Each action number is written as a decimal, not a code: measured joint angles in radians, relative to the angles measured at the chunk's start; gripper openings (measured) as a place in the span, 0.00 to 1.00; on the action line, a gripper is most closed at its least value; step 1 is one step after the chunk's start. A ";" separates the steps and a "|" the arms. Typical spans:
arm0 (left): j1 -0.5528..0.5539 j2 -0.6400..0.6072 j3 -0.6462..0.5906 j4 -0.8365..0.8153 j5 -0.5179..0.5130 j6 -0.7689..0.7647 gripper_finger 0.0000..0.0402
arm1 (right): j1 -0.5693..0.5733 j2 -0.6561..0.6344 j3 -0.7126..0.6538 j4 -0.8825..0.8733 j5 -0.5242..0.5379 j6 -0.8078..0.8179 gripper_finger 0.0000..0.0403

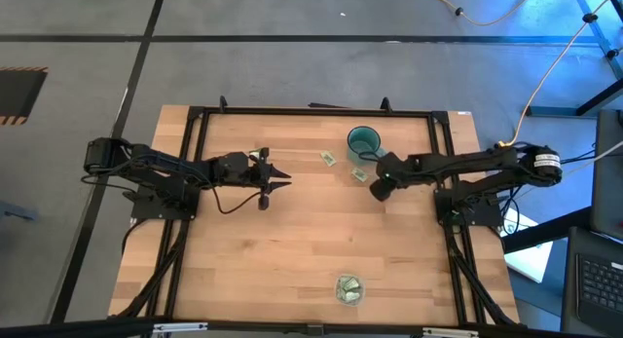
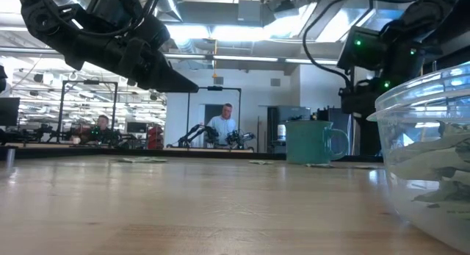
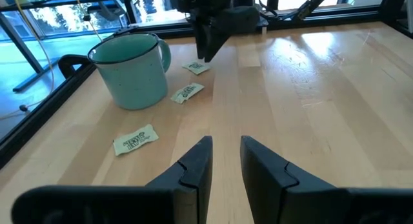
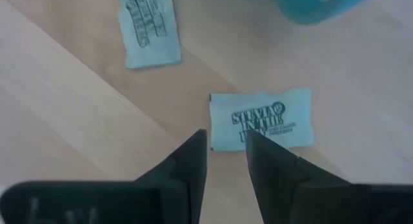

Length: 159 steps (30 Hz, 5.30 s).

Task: Pick and place items into bin
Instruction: Put the light green stevia packet into the transparent bin

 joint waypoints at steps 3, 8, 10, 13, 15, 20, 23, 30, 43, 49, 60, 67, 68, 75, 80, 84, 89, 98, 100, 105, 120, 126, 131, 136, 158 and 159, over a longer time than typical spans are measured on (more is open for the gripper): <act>0.000 0.000 0.000 -0.003 0.000 0.000 0.19 | 0.000 0.010 -0.004 0.001 0.000 -0.013 0.27; 0.000 0.000 0.000 -0.004 0.000 0.000 0.19 | 0.000 0.078 -0.004 0.025 0.000 -0.037 0.27; 0.000 0.000 0.000 -0.005 0.000 0.001 0.19 | 0.001 0.113 0.000 0.036 0.003 -0.047 0.27; 0.000 0.000 0.000 -0.005 0.000 0.001 0.19 | 0.001 0.154 0.004 0.034 0.002 -0.019 0.27; 0.000 0.000 0.000 -0.005 0.000 0.001 0.19 | 0.001 0.162 0.005 0.029 -0.004 0.000 0.26; 0.000 0.000 0.000 -0.006 0.000 0.001 0.19 | 0.000 0.163 0.005 0.022 -0.019 0.007 0.19; 0.000 0.000 0.000 -0.005 0.000 0.001 0.19 | 0.000 0.163 0.005 0.023 -0.026 0.007 0.13; 0.000 0.000 0.000 -0.005 0.000 0.001 0.19 | 0.000 0.161 0.037 -0.010 -0.031 -0.010 0.01; 0.000 0.000 0.000 -0.005 0.000 0.001 0.19 | 0.109 0.148 0.265 -0.176 -0.017 -0.046 0.01; 0.000 0.000 0.000 -0.005 0.000 0.001 0.19 | 0.285 0.147 0.402 -0.187 -0.019 -0.016 0.00; 0.000 0.000 0.000 -0.005 0.000 0.000 0.19 | 0.681 0.146 0.530 -0.042 -0.018 0.111 0.00; 0.000 0.000 0.000 -0.005 0.000 0.000 0.19 | 0.843 0.236 0.530 0.149 -0.018 0.218 0.00; 0.000 0.000 0.000 -0.005 0.000 0.000 0.19 | 0.856 0.256 0.530 0.165 -0.018 0.233 0.00; 0.000 0.000 0.000 -0.022 0.000 0.000 0.19 | 0.921 0.430 0.669 0.137 -0.068 0.294 0.00; 0.000 0.000 0.000 -0.029 0.000 -0.001 0.19 | 0.939 0.564 0.847 -0.090 -0.070 0.316 0.00; 0.000 0.000 0.000 -0.030 0.000 0.000 0.19 | 0.937 0.647 0.935 -0.204 -0.092 0.343 0.00; 0.000 0.000 0.000 -0.037 0.000 0.000 0.19 | 0.938 0.683 0.963 -0.203 -0.118 0.351 0.01; 0.000 0.000 0.000 -0.049 0.000 0.000 0.19 | 0.937 0.685 0.963 -0.219 -0.117 0.351 0.05; 0.000 0.000 0.000 -0.050 0.000 0.000 0.19 | 0.937 0.685 0.963 -0.221 -0.117 0.351 0.06; 0.000 0.000 0.000 -0.050 0.000 0.000 0.19 | 0.937 0.685 0.963 -0.250 -0.115 0.352 0.13; 0.000 0.000 0.000 -0.053 0.000 0.000 0.19 | 0.831 0.572 0.963 -0.576 -0.020 0.370 0.21; 0.000 0.000 0.000 -0.095 0.000 -0.001 0.19 | 0.650 0.522 0.963 -0.738 0.017 0.181 0.21; 0.000 0.000 0.000 -0.114 0.000 -0.001 0.19 | 0.453 0.510 0.925 -0.711 -0.021 -0.067 0.21; 0.000 0.000 0.000 -0.105 -0.001 0.018 0.19 | 0.281 0.439 0.797 -0.637 -0.049 -0.209 0.21; 0.000 0.000 0.000 -0.064 -0.001 0.026 0.19 | -0.014 0.335 0.360 -0.043 -0.122 -0.201 0.29; 0.000 0.000 0.000 -0.064 -0.001 0.027 0.19 | -0.014 0.335 0.360 -0.046 -0.122 -0.188 0.31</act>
